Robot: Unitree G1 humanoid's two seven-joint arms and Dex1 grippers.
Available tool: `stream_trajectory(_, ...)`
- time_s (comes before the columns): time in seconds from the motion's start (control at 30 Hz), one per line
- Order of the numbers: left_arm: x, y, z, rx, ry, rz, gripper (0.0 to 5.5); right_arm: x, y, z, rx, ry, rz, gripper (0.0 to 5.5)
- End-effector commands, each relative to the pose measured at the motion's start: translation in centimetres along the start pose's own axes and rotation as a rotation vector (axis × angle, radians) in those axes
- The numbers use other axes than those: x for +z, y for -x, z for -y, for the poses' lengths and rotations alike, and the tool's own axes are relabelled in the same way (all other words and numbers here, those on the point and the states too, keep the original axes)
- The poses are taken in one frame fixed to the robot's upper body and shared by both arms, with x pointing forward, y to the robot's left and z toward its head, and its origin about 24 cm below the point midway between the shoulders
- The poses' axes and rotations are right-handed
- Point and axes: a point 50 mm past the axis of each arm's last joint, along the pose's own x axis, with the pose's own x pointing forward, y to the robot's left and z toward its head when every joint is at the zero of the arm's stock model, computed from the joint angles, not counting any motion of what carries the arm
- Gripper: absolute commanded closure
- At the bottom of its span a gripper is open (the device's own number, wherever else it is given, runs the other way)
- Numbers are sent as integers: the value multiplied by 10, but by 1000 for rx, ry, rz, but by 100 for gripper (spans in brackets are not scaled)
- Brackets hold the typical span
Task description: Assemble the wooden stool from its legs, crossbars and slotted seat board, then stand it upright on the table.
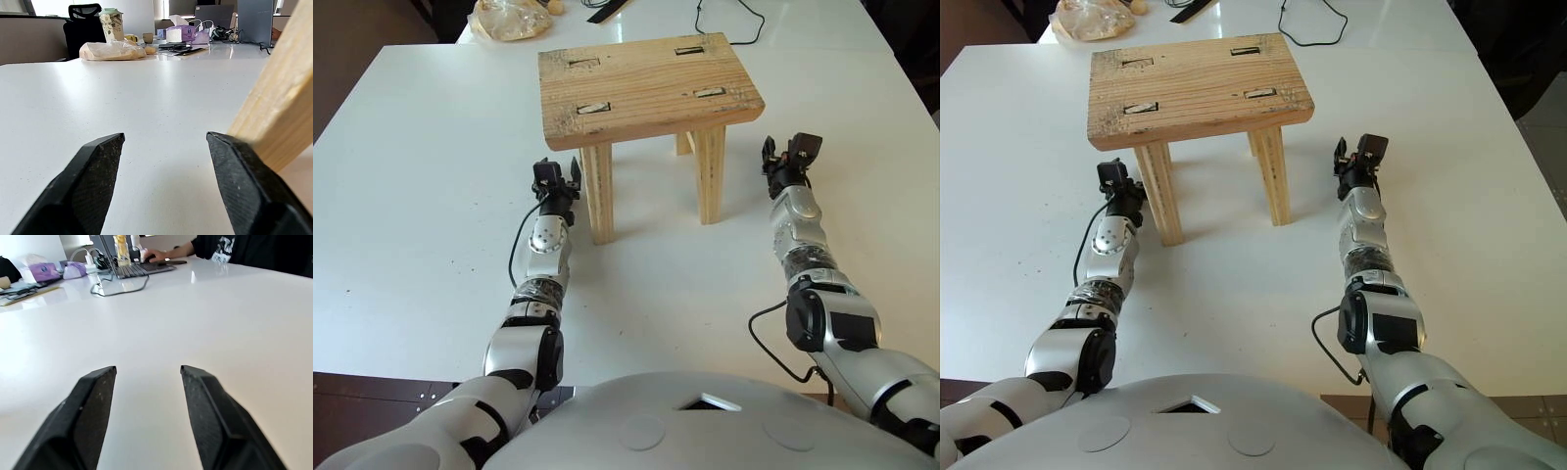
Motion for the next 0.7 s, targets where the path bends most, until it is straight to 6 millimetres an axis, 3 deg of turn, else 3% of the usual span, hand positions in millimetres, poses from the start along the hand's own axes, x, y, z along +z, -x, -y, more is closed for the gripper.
stream_trajectory(0.03, -9, 3, 6, -9, -6, -51, 240, 2, -2, 7, -22, 10, -6, 309)
stream_trajectory(0.7, -8, -1, 17, -23, 3, -54, 240, 7, -6, 3, -24, 84, 9, 309)
